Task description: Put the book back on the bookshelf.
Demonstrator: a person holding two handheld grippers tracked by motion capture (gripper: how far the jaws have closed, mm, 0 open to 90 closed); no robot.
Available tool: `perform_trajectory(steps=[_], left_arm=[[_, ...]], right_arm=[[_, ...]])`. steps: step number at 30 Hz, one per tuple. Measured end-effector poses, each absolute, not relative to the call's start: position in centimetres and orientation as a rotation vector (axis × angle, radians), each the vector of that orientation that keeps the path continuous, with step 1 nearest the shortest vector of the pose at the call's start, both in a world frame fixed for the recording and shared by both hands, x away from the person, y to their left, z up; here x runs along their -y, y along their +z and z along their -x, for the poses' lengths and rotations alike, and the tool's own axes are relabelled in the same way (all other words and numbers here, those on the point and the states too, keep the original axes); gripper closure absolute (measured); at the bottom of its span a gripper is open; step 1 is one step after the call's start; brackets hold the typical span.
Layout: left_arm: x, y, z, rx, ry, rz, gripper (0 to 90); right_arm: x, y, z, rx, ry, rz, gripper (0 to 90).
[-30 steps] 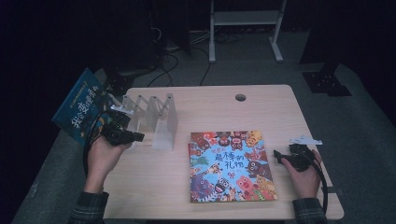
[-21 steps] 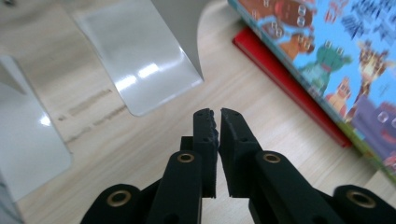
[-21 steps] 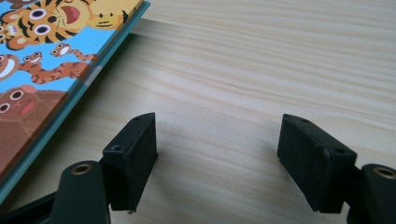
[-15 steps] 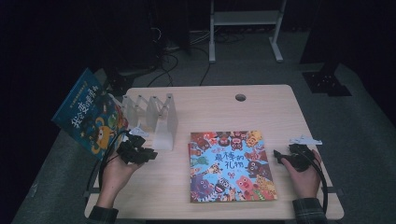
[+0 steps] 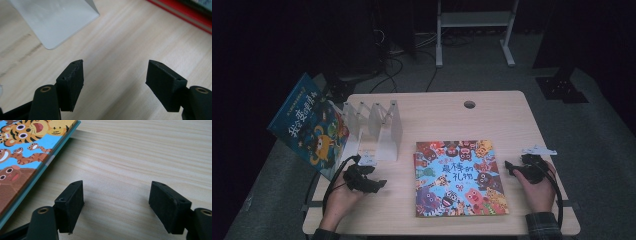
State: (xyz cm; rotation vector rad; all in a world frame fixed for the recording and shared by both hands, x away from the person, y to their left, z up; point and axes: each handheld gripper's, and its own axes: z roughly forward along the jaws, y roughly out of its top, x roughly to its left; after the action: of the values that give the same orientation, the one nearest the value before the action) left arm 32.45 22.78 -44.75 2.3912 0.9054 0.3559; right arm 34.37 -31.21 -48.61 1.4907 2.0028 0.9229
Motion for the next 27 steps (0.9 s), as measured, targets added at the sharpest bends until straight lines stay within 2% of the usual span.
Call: perform_trajectory(steps=[5,9,19,21,23,27], left_arm=[[-22.7,-46.0,-32.1,-0.857,0.366,-2.391,20.8],[-22.7,-46.7,-31.6,-0.790,0.366,-2.373,17.8],[-23.4,-47.9,-31.4,-0.765,0.335,-2.277,8.5],[-23.5,-48.1,-31.3,-0.762,0.340,-2.262,6.6],[-23.4,-48.3,-31.2,-0.762,0.348,-2.238,5.0],[-23.4,-48.3,-31.3,-0.759,0.348,-2.240,3.7]], right_arm=[[31.2,-48.6,-34.4,-2.007,0.924,-1.488,26.4],[31.2,-48.6,-34.4,-2.007,0.924,-1.487,26.3],[31.3,-48.6,-34.3,-2.019,0.918,-1.487,20.6],[31.4,-48.6,-34.2,-2.019,0.919,-1.484,22.5],[31.5,-48.5,-33.9,-2.022,0.910,-1.493,29.1],[31.7,-48.0,-33.4,-2.045,0.928,-1.502,33.0]])
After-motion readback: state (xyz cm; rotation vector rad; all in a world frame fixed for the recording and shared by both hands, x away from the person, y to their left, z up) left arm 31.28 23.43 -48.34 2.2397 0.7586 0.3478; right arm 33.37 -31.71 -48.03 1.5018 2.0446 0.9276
